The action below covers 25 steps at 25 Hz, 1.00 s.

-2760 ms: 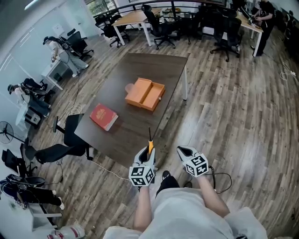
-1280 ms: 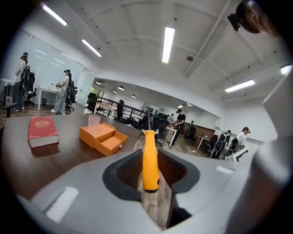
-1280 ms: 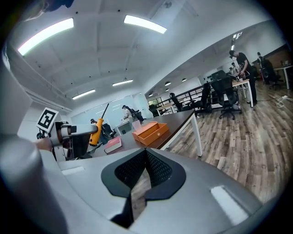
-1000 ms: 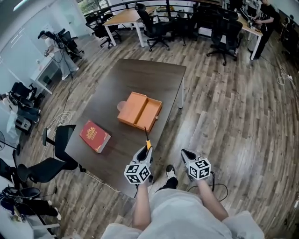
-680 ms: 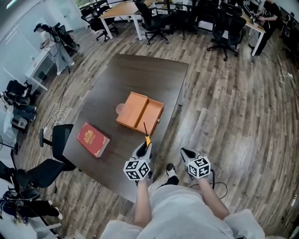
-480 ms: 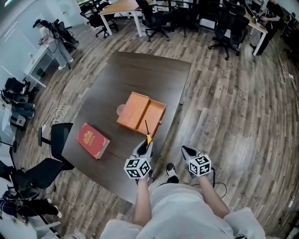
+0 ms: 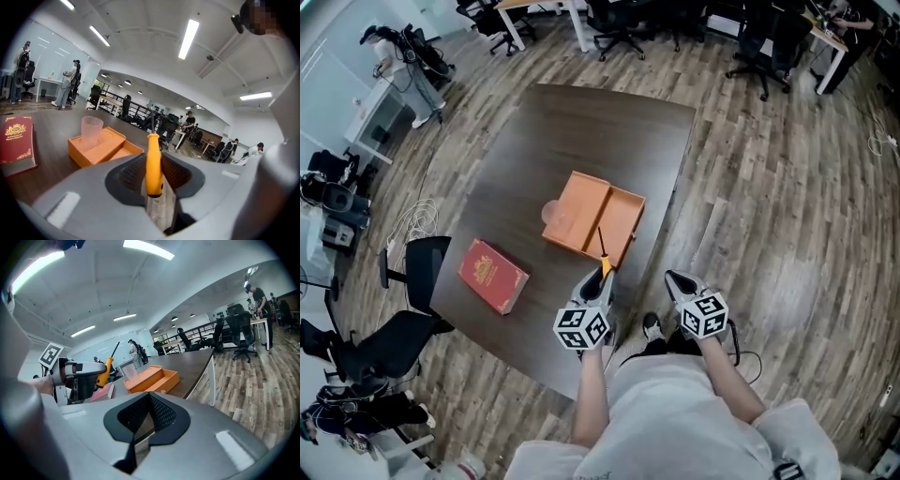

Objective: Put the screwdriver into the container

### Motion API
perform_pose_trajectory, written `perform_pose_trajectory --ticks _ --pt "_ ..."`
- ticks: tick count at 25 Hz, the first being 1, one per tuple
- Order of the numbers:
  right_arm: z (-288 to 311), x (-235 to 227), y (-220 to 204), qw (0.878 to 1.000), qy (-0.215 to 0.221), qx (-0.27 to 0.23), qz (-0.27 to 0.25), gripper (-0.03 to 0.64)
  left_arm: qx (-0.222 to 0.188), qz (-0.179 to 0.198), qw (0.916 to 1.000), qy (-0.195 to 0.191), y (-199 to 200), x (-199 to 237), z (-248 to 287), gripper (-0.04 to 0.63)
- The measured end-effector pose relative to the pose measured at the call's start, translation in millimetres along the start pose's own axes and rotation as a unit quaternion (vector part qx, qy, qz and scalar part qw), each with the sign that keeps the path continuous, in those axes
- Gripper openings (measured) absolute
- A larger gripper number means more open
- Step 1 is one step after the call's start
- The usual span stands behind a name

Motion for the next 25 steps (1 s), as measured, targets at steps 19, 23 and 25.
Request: perform_pose_trajectory --ticks 19,23,25 --pt "69 -45 59 0.997 0.056 0.020 -0.044 0.002 0.004 0.009 0.9993 0.035 43 17 72 0.163" --pt "85 -53 65 0.994 0.078 0.036 -0.061 0.002 0.006 0.010 0.9988 0.047 47 21 85 0.163" --pt "96 -56 71 0.993 0.084 0.038 -0.075 0.002 0.003 0.010 0.9985 0.054 50 26 89 0.163"
Point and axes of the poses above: the fingertips, and each gripper's own axes: z forward along the fingers, x to its left, y out of its top, the point moved 7 cm from there along -z, backward along the fingers, and after that the axes turned 2 degrees about -z, right-handed, at the moved point
